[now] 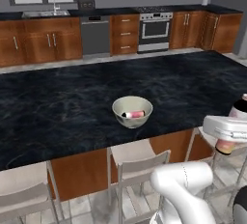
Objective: Open the fridge, grab two sodas, and place both sodas inside the bowl with ice on the dining counter.
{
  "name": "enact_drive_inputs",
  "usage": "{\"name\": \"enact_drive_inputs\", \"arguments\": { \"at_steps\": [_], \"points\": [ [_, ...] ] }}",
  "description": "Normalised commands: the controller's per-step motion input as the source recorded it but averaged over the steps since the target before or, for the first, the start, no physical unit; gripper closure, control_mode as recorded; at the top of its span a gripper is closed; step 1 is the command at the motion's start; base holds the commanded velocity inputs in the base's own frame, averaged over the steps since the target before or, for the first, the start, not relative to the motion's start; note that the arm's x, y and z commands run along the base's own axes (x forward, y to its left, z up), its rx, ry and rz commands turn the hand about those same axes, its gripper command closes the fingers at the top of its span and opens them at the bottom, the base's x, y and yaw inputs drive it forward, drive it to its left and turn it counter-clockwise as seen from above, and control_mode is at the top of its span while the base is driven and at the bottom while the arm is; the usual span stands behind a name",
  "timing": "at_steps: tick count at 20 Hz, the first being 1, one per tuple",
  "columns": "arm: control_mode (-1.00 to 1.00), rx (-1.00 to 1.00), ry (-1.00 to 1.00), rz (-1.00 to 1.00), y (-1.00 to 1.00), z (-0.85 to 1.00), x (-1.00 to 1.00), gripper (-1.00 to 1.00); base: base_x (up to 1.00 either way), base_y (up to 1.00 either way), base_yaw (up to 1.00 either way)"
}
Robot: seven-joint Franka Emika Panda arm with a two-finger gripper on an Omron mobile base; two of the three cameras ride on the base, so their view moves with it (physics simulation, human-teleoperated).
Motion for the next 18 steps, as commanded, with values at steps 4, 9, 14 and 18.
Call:
{"name": "enact_drive_inputs", "arguments": {
  "at_steps": [4,9,14,18],
  "points": [
    [1.00,0.00,0.00,0.00,0.00,0.00,0.00,1.00,0.86,-0.14,0.15],
    [1.00,0.00,0.00,0.00,0.00,0.00,0.00,1.00,0.99,0.00,0.15],
    [-1.00,0.00,0.07,0.02,0.00,-0.03,0.20,1.00,0.80,0.00,0.11],
    [-1.00,0.00,0.42,0.10,0.00,-0.24,1.00,1.00,0.00,0.00,0.00]
  ]
}}
